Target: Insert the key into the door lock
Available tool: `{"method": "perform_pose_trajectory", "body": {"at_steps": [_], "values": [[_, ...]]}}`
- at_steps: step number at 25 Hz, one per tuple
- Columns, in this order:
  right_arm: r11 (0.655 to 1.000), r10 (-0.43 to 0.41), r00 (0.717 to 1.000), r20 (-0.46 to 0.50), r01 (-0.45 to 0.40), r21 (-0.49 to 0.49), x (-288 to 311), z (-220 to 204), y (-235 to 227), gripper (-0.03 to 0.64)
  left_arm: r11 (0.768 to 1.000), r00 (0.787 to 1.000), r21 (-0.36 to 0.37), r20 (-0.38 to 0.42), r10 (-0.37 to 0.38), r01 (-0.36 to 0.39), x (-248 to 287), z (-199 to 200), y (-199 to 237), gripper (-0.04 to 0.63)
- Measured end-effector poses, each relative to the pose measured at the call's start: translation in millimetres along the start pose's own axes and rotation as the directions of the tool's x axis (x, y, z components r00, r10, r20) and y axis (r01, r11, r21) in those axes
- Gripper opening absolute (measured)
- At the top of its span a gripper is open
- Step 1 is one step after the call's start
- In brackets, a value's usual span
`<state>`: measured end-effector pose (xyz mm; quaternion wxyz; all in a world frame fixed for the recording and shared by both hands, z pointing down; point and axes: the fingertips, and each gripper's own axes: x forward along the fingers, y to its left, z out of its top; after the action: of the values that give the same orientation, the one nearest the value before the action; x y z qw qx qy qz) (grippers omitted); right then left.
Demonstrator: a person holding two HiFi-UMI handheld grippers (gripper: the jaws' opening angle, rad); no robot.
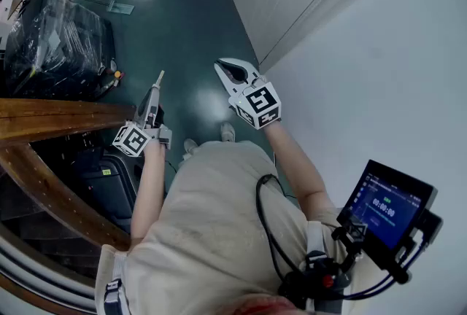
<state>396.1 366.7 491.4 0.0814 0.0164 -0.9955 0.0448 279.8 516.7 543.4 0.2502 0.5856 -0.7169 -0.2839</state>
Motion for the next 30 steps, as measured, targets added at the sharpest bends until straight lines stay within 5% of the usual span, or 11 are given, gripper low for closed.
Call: {"method": "perform_pose_trajectory", "body": {"at_steps": [10, 30], "values": [[0.999, -0.034, 0.999, -0.011, 0.034, -0.001, -13, -6, -17, 0.020, 0.999, 1.000, -0.035, -0.011, -0.029, 0.028, 7, -15, 0, 0.035], [0.995, 0.042, 0.998, 0.052, -0.046, 0.085, 9, 6, -48, 0.023, 0.979, 0.997, -0.189, 0.015, -0.069, 0.071, 19, -1, 14, 0.035]]}}
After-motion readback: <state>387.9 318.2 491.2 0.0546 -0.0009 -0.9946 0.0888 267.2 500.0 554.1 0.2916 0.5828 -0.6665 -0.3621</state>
